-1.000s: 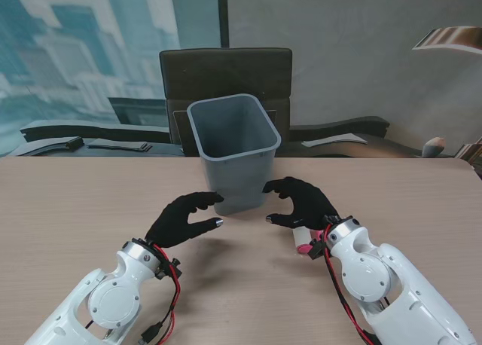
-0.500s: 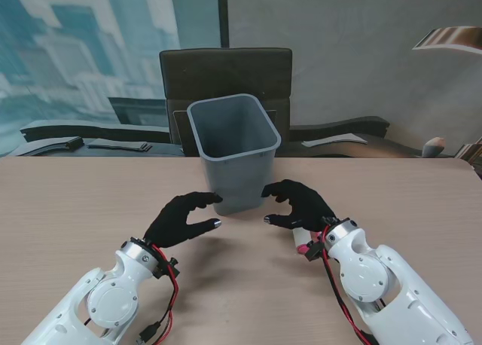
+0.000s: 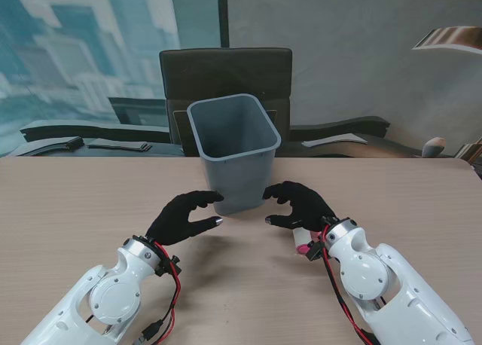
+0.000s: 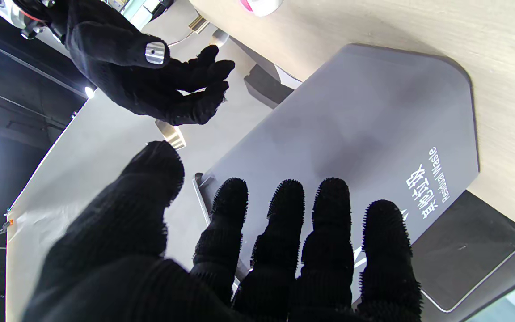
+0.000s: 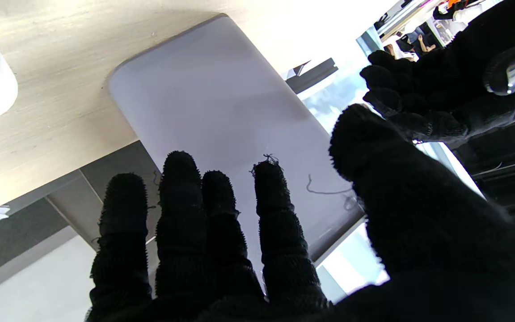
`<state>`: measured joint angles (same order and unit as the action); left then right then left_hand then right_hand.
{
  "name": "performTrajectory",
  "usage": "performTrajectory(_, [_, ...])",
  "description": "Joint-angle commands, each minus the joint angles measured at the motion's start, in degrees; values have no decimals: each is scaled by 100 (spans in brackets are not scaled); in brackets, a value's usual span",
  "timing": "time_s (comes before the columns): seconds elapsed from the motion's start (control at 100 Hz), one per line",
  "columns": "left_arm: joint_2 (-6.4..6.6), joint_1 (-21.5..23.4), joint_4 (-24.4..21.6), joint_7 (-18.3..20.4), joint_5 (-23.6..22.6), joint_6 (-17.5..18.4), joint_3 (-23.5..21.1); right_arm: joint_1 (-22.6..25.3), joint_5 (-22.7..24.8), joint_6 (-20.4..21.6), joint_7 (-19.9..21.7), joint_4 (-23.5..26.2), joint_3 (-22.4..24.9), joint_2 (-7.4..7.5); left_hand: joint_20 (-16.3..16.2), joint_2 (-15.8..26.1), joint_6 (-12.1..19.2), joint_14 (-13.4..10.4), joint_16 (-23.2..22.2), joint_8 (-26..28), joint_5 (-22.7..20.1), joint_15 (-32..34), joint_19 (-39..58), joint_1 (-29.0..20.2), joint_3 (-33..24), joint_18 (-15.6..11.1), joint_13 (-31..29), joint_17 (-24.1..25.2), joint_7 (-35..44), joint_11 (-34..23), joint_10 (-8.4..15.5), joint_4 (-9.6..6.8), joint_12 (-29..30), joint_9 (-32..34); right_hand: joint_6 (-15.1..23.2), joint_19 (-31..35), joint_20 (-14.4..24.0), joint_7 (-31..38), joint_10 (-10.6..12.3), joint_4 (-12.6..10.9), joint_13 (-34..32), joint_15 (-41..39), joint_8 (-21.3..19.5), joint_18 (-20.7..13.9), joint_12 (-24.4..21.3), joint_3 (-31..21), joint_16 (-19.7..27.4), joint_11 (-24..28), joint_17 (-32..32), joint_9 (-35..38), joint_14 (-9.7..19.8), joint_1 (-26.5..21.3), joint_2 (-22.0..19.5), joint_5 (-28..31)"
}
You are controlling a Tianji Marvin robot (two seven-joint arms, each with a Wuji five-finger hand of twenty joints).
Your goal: Replace a lint-roller refill
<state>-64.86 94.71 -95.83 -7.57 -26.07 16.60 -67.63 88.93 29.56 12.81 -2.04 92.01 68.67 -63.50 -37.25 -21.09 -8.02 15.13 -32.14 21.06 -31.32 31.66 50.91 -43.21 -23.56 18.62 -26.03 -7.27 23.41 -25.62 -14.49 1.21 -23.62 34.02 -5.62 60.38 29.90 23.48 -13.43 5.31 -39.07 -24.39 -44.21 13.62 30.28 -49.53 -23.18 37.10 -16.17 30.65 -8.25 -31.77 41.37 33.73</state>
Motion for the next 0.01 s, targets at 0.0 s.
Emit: performTrajectory(0.0, [-16,8,-7,97,3,-12,-7,-3,-14,-2,117,-16,-15,-18,-127,-91,68,-105,17,6,51,-48,-43,142,-108,-106,153,54,-115,26,88,-71,7,-203,-66,88,-43,-62,-78,-127,-90,-103,-38,-101,-14,-100,-66,39,26,82,5,-43,-93,75])
